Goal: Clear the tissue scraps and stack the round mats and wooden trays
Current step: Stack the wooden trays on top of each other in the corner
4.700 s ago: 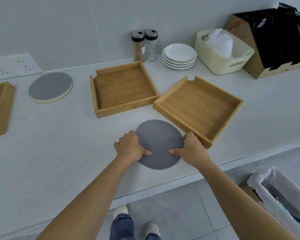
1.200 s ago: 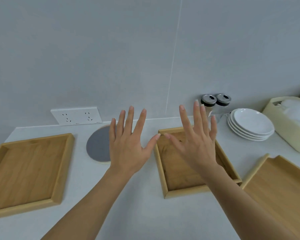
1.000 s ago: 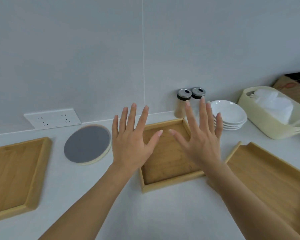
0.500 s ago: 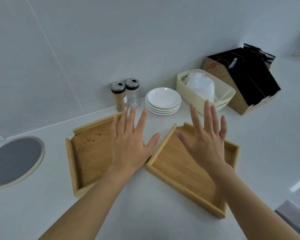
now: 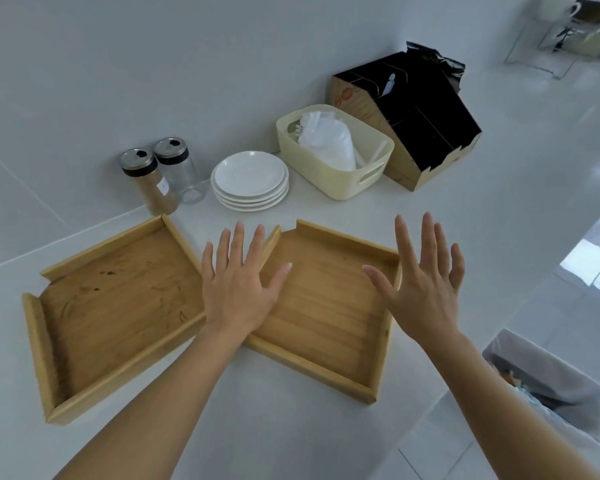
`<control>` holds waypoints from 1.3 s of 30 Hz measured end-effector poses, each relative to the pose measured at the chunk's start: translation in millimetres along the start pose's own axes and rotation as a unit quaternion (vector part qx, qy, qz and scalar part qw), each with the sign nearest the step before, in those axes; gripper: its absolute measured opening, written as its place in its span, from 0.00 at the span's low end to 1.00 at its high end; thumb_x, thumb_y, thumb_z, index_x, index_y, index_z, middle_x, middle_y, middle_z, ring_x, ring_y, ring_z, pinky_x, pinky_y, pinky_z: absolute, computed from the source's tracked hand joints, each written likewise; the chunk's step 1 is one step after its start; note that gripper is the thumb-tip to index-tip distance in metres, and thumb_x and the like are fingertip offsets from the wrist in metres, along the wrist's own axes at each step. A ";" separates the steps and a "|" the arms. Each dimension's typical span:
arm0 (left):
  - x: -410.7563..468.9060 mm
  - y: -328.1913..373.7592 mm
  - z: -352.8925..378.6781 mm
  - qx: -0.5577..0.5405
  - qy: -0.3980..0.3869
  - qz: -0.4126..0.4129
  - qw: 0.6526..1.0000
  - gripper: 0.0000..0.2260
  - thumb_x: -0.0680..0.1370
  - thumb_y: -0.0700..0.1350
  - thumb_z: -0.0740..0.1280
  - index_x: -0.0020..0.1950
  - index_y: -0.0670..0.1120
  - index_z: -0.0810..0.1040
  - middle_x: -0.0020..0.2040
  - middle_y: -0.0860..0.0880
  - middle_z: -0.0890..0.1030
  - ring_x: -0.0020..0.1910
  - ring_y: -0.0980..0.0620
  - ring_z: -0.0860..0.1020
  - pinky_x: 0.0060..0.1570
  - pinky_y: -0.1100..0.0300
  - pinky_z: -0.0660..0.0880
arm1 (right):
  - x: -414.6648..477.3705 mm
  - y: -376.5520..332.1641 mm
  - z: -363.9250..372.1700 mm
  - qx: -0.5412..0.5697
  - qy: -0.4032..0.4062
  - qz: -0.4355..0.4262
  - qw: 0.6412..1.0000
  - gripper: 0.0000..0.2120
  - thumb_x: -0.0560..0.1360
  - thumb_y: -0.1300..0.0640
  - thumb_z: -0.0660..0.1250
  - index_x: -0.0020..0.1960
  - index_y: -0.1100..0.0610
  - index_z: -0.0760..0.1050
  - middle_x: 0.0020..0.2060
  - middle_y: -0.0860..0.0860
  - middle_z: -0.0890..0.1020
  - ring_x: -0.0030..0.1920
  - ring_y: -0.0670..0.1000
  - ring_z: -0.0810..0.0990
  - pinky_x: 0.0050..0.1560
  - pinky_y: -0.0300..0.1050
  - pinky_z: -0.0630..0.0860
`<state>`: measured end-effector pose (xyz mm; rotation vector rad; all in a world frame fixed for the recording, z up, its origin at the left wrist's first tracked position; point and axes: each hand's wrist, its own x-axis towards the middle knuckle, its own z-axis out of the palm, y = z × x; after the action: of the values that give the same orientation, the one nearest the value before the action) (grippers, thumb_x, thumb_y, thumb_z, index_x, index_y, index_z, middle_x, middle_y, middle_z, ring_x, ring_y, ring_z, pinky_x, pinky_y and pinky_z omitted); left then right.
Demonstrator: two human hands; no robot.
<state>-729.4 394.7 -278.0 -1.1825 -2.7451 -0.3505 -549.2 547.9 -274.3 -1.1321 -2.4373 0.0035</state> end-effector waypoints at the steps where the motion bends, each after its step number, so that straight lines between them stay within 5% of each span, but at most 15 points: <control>1: 0.2 -0.4 4.1 0.004 -0.011 -0.011 1.000 0.33 0.75 0.67 0.46 0.76 0.52 0.50 0.76 0.45 0.56 0.75 0.46 0.52 0.72 0.48 0.45 | -2.2 3.9 1.8 0.002 -0.017 0.021 1.000 0.35 0.73 0.33 0.50 0.75 0.46 0.45 0.75 0.57 0.55 0.74 0.57 0.53 0.71 0.52 0.43; 5: 3.5 -1.4 11.6 0.072 -0.057 -0.075 0.993 0.26 0.79 0.60 0.50 0.67 0.43 0.65 0.62 0.43 0.74 0.61 0.43 0.68 0.61 0.49 0.61 | -6.3 12.7 1.8 -0.023 -0.149 0.127 0.980 0.34 0.76 0.38 0.55 0.74 0.57 0.52 0.52 0.57 0.76 0.54 0.57 0.74 0.59 0.53 0.60; 8: 5.5 -5.2 16.4 0.109 -0.112 -0.080 0.984 0.19 0.80 0.55 0.49 0.57 0.44 0.72 0.55 0.46 0.76 0.56 0.46 0.70 0.55 0.52 0.62 | -9.9 12.6 1.1 -0.025 -0.237 0.148 0.960 0.29 0.77 0.39 0.52 0.67 0.60 0.58 0.35 0.52 0.76 0.43 0.56 0.79 0.57 0.52 0.65; 13: 2.5 -6.9 21.9 0.085 -0.106 -0.069 0.988 0.14 0.82 0.49 0.50 0.53 0.46 0.73 0.51 0.50 0.78 0.54 0.49 0.71 0.55 0.54 0.59 | -12.9 6.1 9.9 0.078 -0.278 0.185 0.939 0.08 0.79 0.55 0.52 0.48 0.60 0.65 0.35 0.52 0.73 0.36 0.54 0.73 0.36 0.46 0.68; 19: -2.2 -5.4 10.3 0.080 -0.068 -0.063 0.993 0.15 0.82 0.49 0.50 0.52 0.45 0.74 0.49 0.50 0.79 0.53 0.49 0.72 0.55 0.54 0.59 | -5.7 3.4 -0.7 0.093 -0.251 0.188 0.945 0.06 0.76 0.60 0.52 0.42 0.60 0.63 0.30 0.52 0.71 0.29 0.50 0.68 0.28 0.44 0.61; 28: -0.3 -25.6 -42.3 0.060 0.029 -0.102 0.993 0.15 0.81 0.50 0.52 0.49 0.43 0.74 0.45 0.47 0.79 0.48 0.47 0.73 0.51 0.54 0.59 | 31.7 -31.2 -39.6 0.105 -0.189 0.119 0.969 0.06 0.76 0.60 0.53 0.42 0.61 0.65 0.29 0.54 0.72 0.29 0.53 0.69 0.31 0.47 0.65; 39: -62.7 -145.7 -93.5 0.077 0.054 -0.208 0.974 0.15 0.81 0.50 0.52 0.48 0.42 0.74 0.45 0.46 0.80 0.49 0.45 0.73 0.56 0.51 0.62 | 16.4 -160.9 -38.4 0.137 -0.212 -0.002 0.968 0.08 0.76 0.59 0.53 0.39 0.60 0.62 0.29 0.53 0.71 0.30 0.53 0.68 0.32 0.46 0.64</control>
<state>-790.0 229.3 -224.3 -0.5297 -2.8447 -0.2281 -659.7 446.2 -203.2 -1.0848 -2.6911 0.6215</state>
